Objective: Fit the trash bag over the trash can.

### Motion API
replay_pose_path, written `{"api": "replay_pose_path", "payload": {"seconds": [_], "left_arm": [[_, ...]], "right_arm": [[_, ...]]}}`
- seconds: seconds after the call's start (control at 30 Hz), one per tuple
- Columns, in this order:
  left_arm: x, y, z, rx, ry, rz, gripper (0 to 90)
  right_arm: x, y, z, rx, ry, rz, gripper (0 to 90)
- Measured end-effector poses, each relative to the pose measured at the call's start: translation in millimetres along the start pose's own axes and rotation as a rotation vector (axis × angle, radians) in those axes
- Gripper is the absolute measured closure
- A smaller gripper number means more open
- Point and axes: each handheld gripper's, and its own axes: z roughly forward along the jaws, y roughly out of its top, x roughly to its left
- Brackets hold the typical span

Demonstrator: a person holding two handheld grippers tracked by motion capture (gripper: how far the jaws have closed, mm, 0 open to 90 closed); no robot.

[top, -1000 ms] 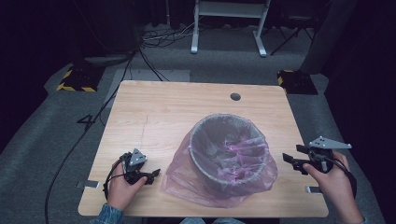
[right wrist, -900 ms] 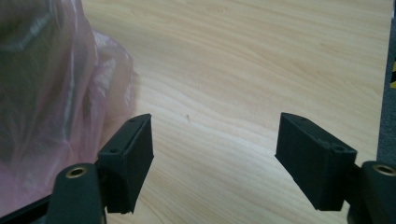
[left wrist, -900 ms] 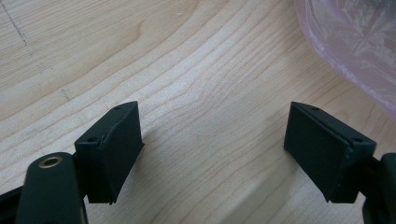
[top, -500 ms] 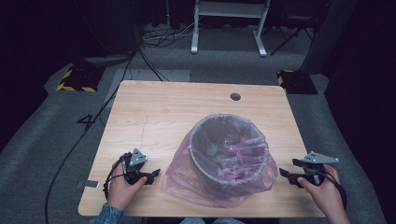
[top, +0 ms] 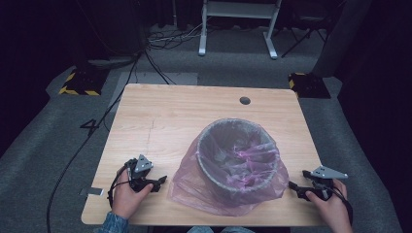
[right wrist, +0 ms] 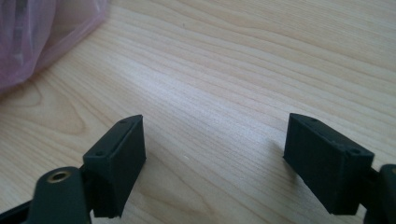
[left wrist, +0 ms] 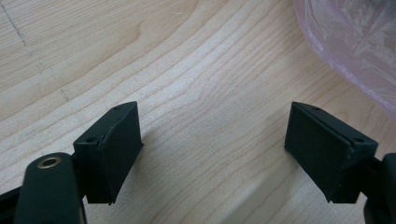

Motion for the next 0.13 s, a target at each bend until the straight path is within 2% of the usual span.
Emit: {"api": "replay_pose_path", "payload": {"seconds": [0.13], "left_arm": [[-0.4, 0.3, 0.6, 0.0, 0.0, -0.003, 17.8]], "right_arm": [[0.7, -0.5, -0.4, -0.003, -0.001, -0.003, 21.0]]}}
